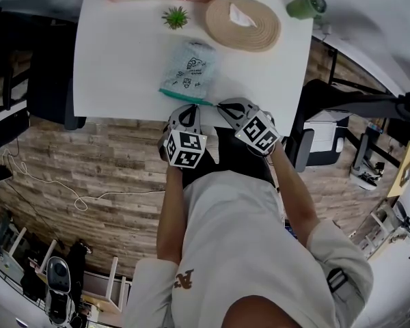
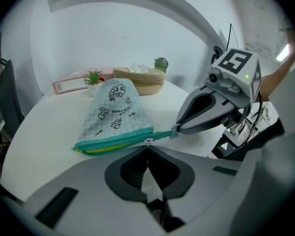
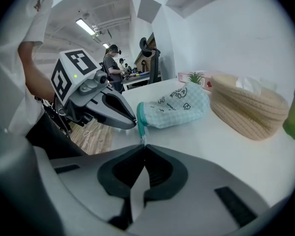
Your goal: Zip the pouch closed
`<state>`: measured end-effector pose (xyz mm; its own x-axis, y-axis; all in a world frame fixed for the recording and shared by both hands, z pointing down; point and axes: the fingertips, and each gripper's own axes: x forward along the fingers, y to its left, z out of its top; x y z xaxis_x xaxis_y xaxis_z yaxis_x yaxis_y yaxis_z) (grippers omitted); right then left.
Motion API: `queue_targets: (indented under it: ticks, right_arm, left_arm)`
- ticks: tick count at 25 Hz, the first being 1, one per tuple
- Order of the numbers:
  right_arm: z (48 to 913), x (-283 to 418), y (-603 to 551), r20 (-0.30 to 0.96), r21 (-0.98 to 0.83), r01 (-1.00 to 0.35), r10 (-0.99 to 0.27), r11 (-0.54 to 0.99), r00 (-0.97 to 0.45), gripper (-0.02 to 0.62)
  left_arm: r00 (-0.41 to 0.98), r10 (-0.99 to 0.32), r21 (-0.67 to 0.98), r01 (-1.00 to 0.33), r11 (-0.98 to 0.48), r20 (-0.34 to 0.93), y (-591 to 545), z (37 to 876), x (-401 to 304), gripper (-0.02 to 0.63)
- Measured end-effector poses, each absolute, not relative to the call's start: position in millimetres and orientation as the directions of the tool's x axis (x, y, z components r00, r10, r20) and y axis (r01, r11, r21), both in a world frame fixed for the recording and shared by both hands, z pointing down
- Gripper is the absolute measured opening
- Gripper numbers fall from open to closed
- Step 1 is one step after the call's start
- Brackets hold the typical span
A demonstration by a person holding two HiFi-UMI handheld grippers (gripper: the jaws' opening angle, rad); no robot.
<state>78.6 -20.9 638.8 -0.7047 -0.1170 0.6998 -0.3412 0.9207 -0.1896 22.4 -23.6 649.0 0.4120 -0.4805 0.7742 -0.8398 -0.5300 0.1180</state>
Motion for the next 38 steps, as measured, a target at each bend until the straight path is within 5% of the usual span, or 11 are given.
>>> queue_targets:
  ticks: [38]
  right_arm:
    - [639.7, 97.7, -37.5, 0.732, -0.148, -0.429, -0.193, 0.891, -0.654, 0.002]
  left_arm:
    - [0.328, -0.545, 0.105, -0.911, -0.400, 0.772, -43.3, 646.2, -35.1, -0.003]
